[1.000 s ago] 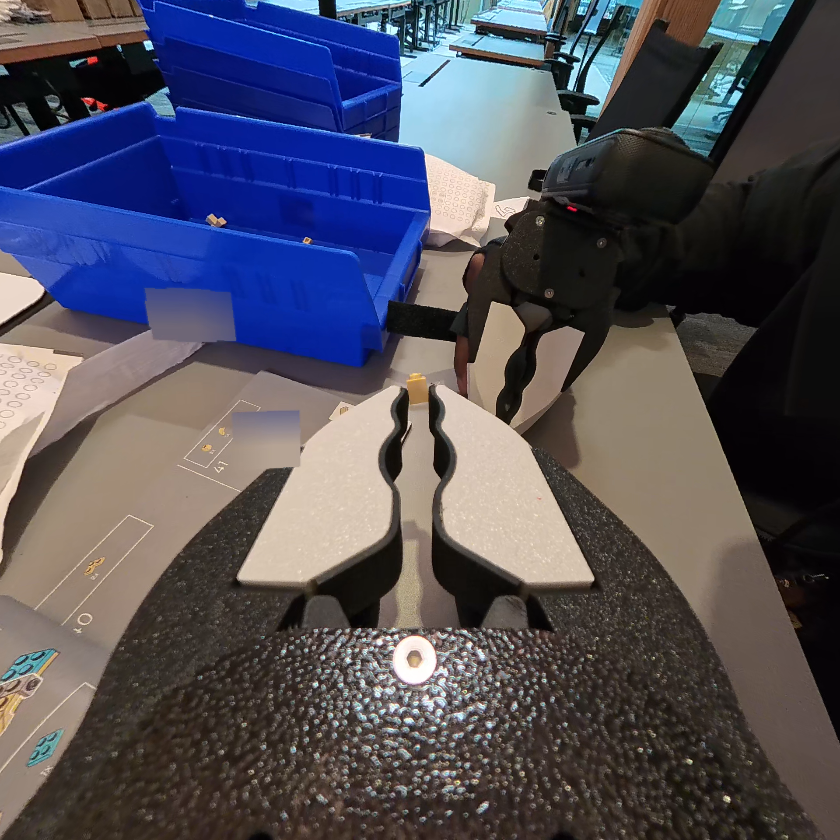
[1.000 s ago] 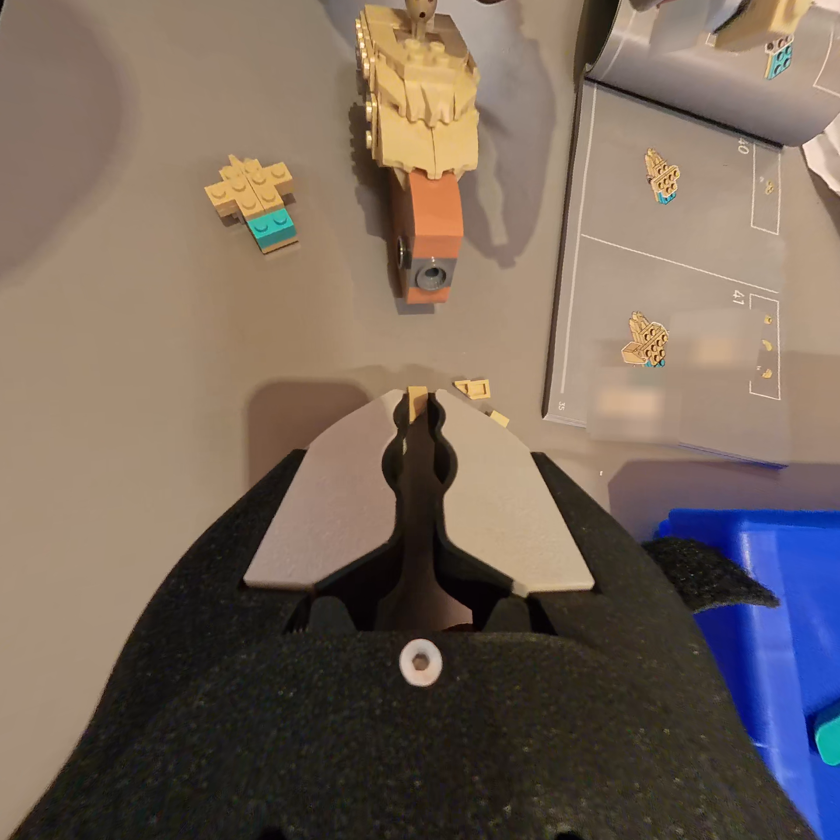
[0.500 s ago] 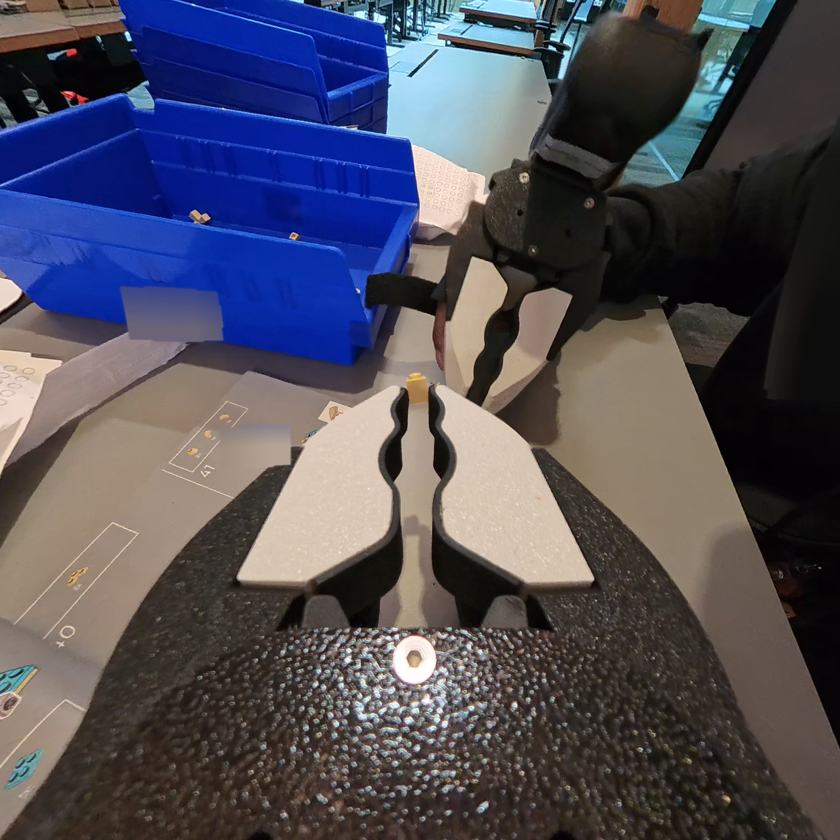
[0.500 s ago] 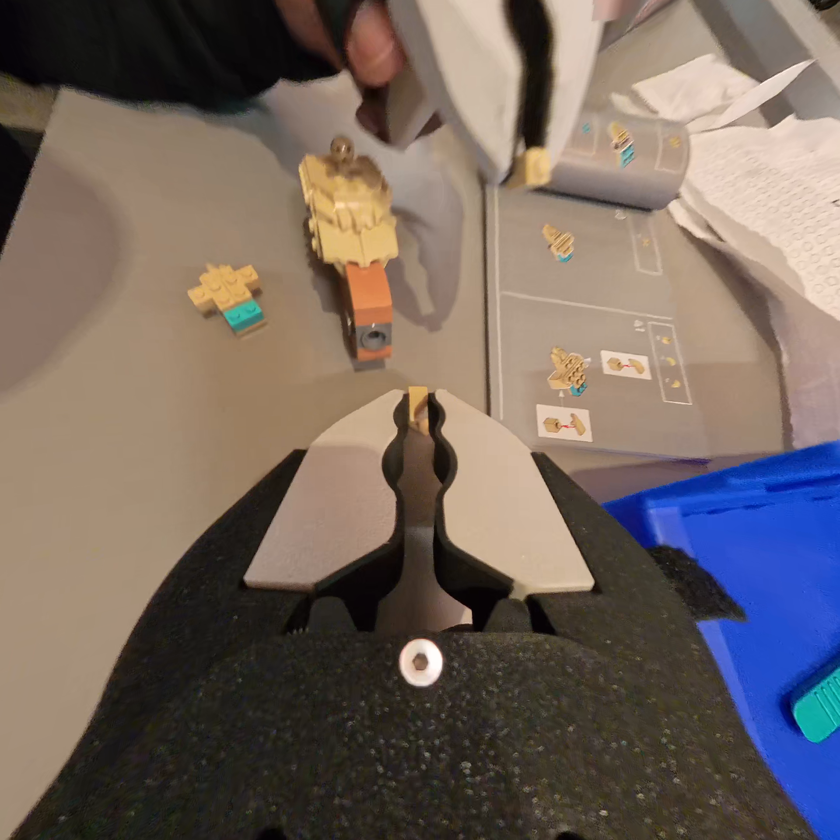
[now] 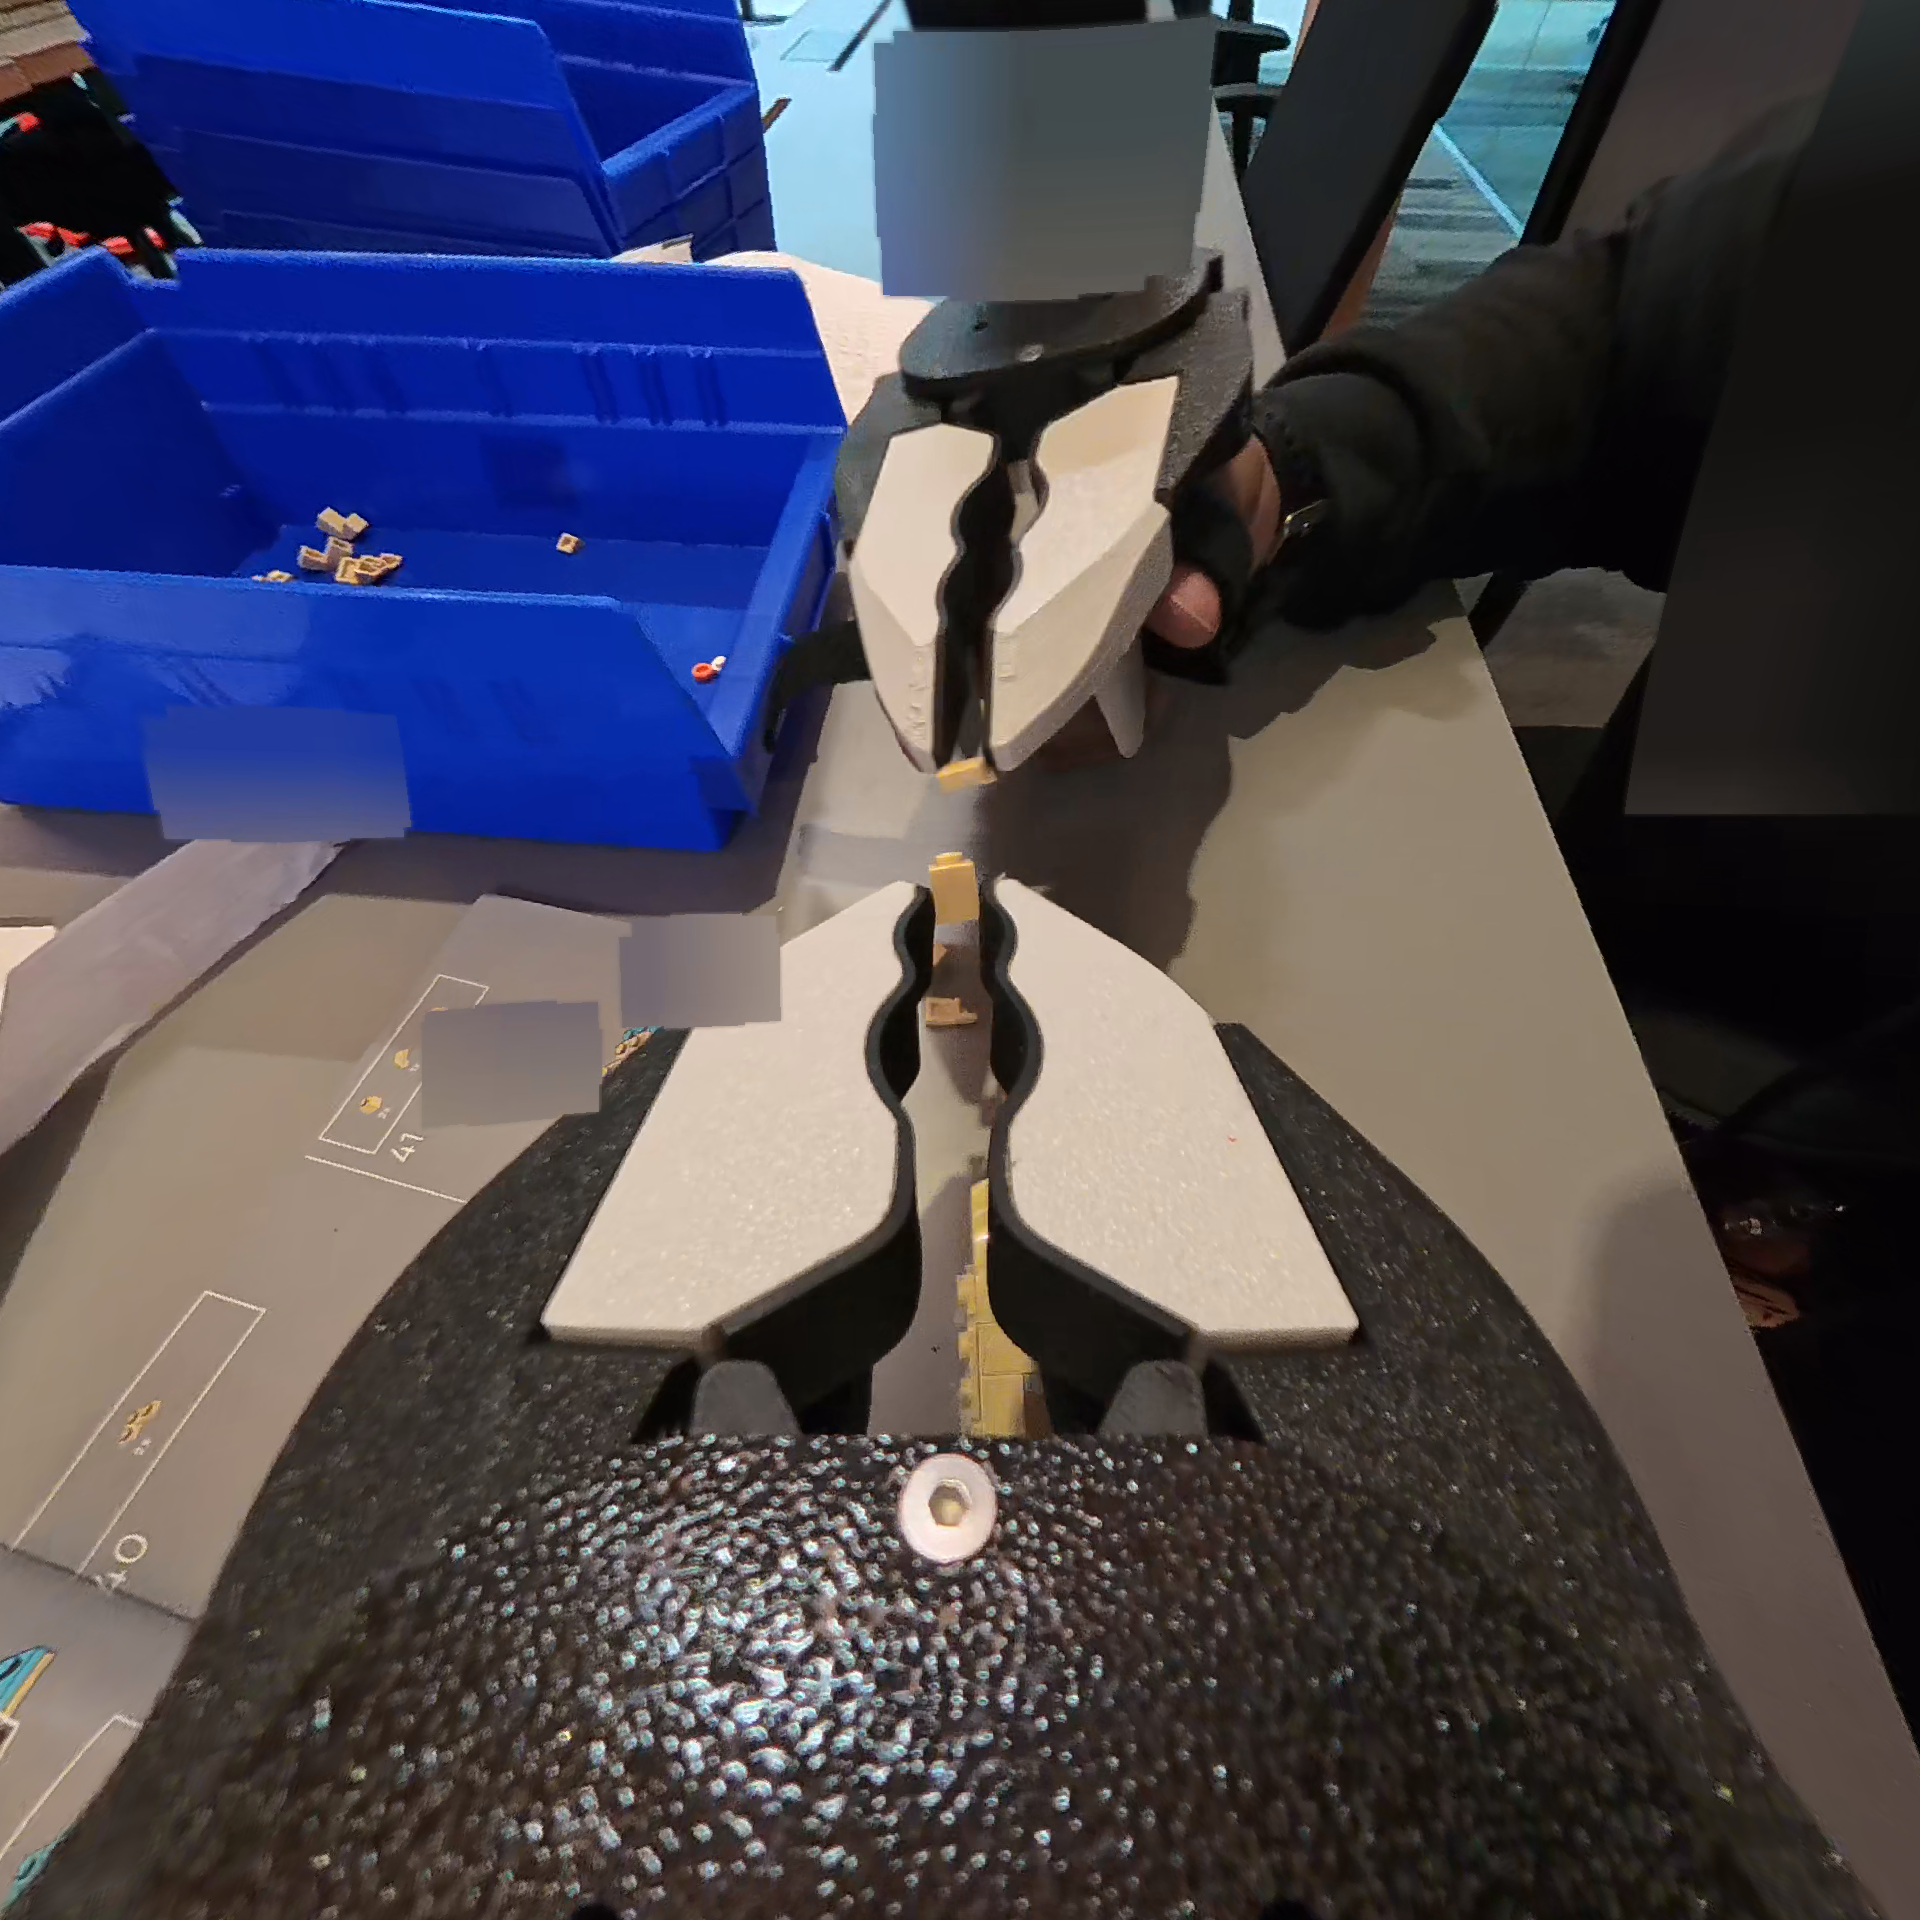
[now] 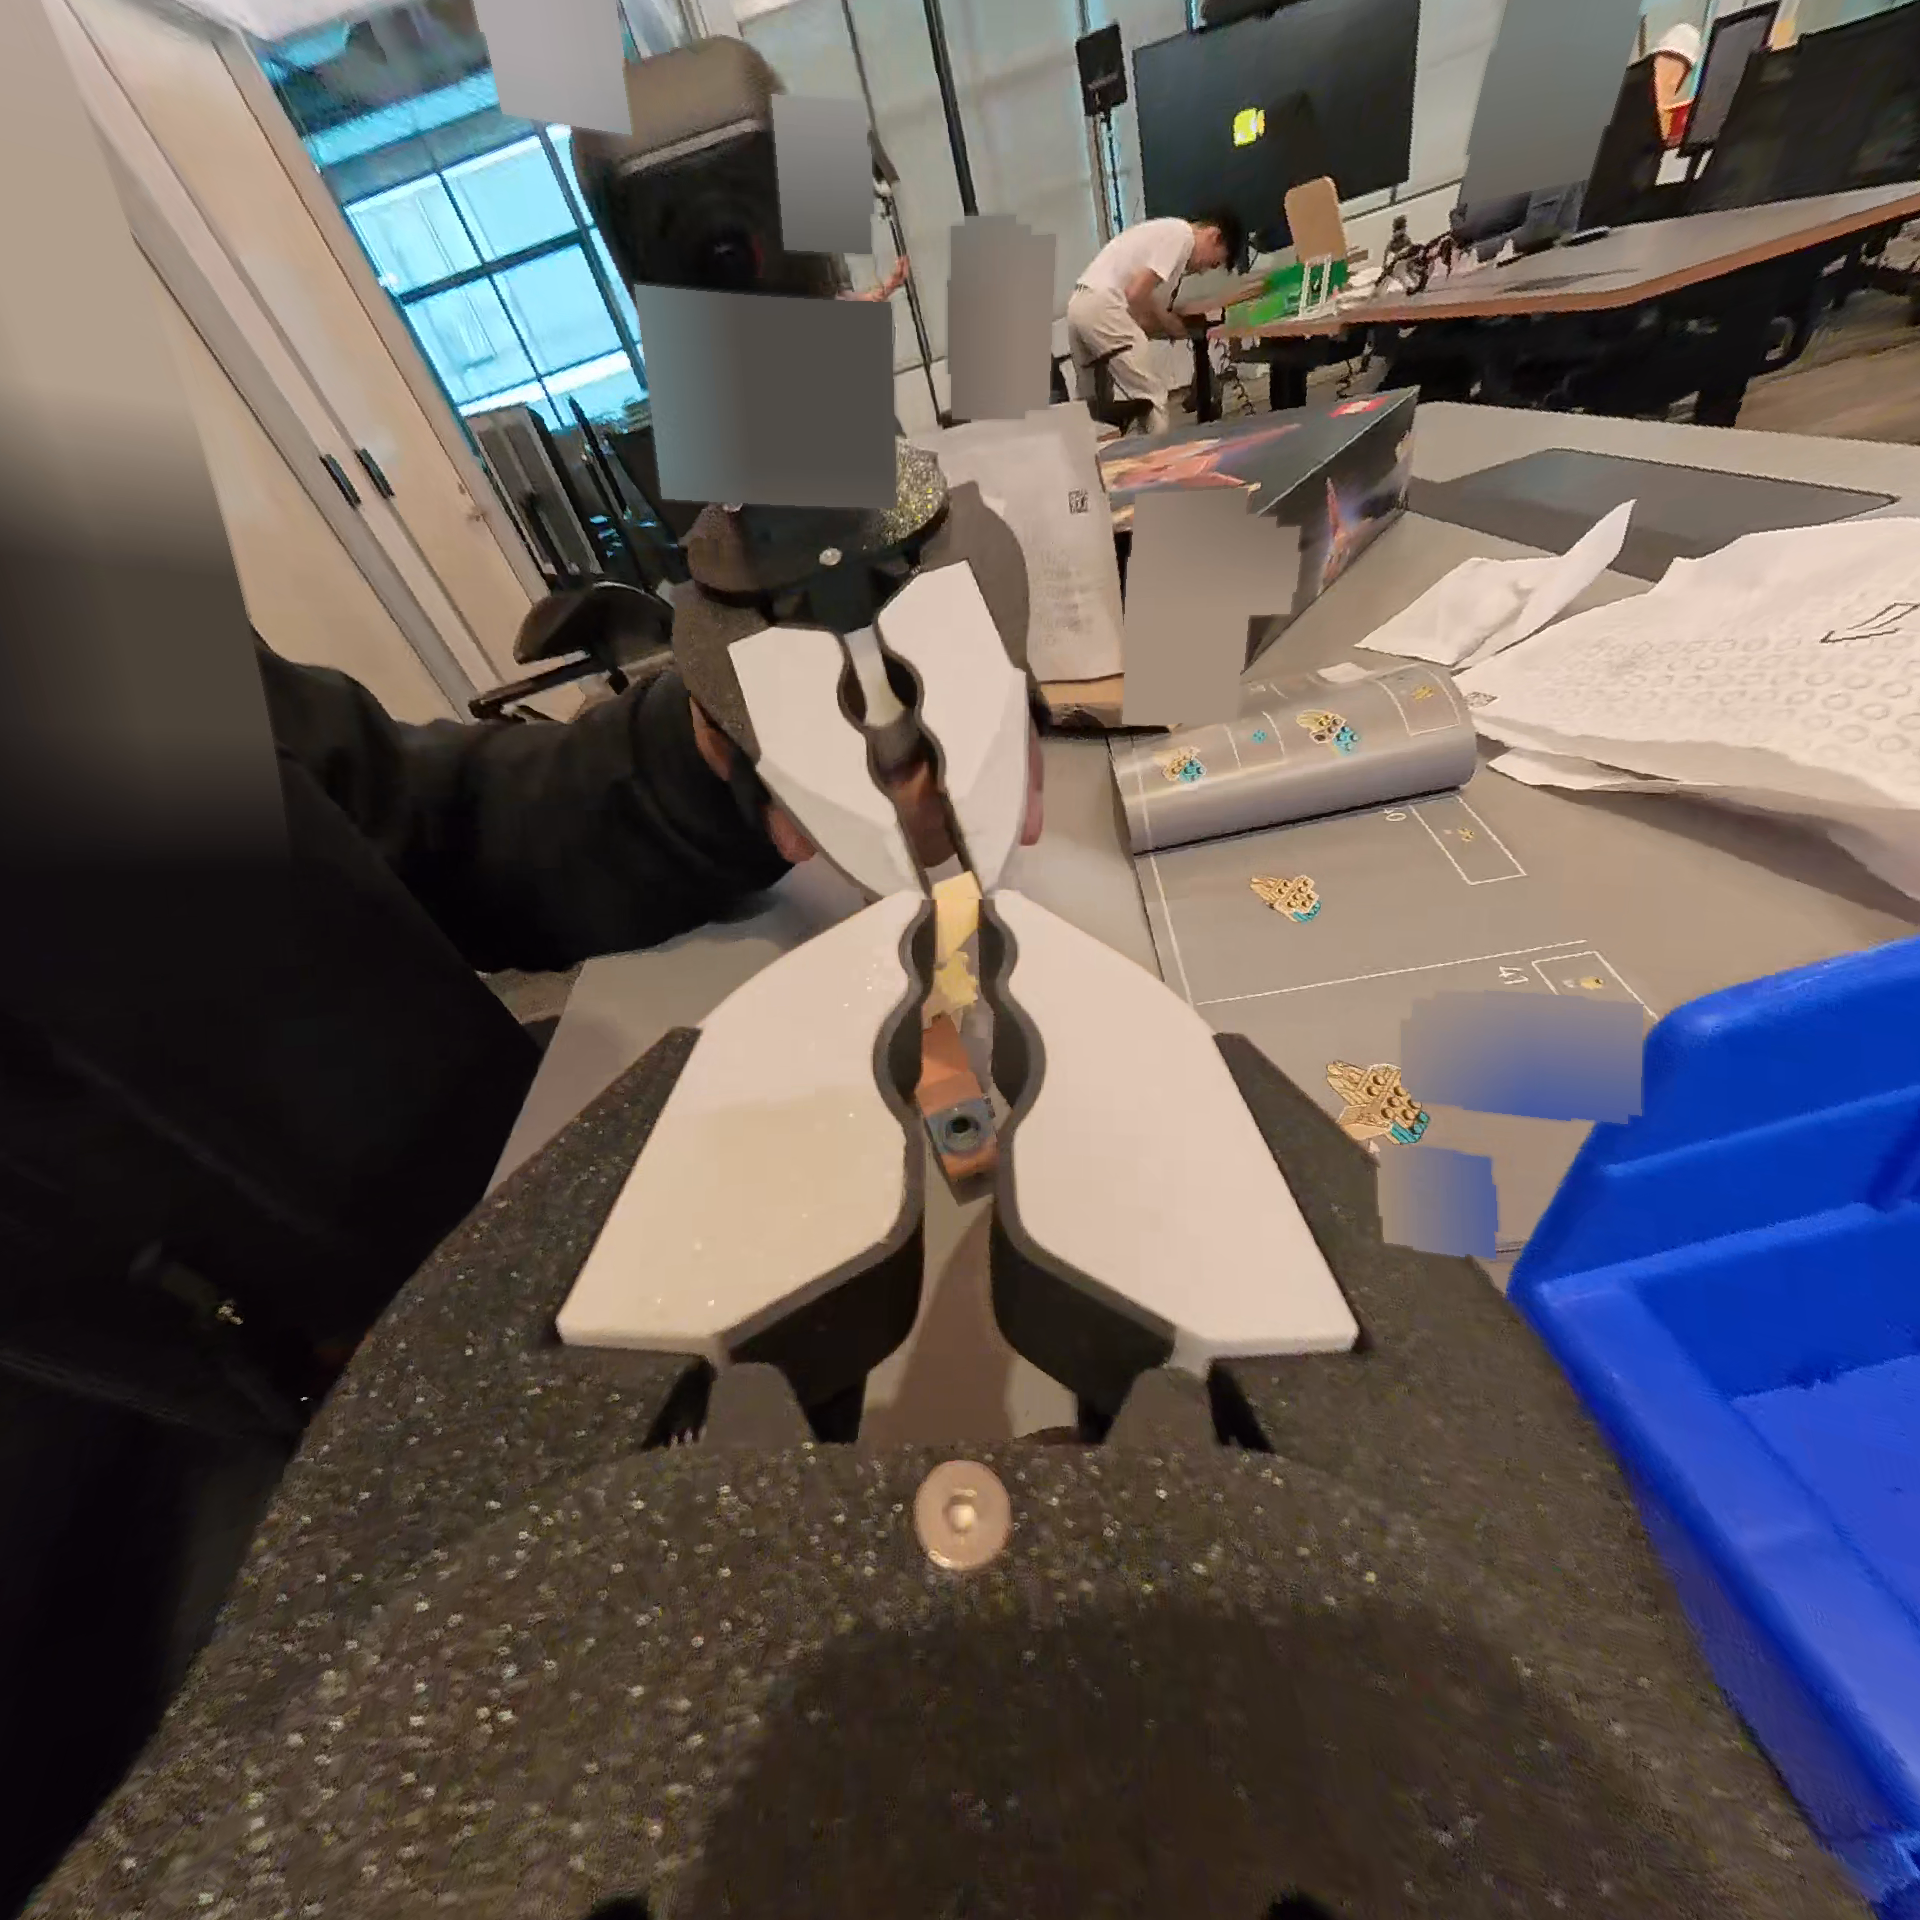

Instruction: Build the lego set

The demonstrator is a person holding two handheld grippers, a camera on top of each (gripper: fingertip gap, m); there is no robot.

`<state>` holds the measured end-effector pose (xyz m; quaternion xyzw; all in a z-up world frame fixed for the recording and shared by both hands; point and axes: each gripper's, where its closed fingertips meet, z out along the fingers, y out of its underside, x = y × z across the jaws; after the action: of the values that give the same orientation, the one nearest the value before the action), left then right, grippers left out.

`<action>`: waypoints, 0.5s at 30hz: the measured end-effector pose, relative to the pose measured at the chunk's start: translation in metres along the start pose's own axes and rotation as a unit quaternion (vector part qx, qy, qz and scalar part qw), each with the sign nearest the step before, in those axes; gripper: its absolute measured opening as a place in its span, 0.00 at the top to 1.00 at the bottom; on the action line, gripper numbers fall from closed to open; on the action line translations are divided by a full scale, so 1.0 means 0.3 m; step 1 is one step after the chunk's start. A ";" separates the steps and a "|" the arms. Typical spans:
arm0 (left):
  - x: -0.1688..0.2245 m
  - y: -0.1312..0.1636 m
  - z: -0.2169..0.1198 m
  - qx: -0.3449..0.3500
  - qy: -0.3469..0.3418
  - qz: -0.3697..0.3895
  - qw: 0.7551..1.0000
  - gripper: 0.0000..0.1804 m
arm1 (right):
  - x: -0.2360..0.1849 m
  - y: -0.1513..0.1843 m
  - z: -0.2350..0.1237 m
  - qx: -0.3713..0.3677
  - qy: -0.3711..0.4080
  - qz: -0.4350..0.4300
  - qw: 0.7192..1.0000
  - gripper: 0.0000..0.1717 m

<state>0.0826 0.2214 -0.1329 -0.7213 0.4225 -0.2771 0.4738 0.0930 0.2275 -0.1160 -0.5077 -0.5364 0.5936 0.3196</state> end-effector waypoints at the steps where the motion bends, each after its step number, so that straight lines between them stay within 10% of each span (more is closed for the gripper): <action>1: 0.005 -0.002 0.001 -0.001 0.002 0.001 1.000 0.96 | 0.000 0.000 0.000 0.002 -0.005 0.006 1.000 0.96; 15: 0.030 -0.065 -0.021 0.061 0.055 -0.100 0.992 0.96 | -0.001 -0.060 -0.010 0.091 -0.087 0.173 0.977 0.96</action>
<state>0.0889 0.2145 -0.1125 -0.7131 0.3558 -0.3877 0.4632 0.0930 0.2322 -0.0982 -0.5079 -0.4102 0.7281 0.2090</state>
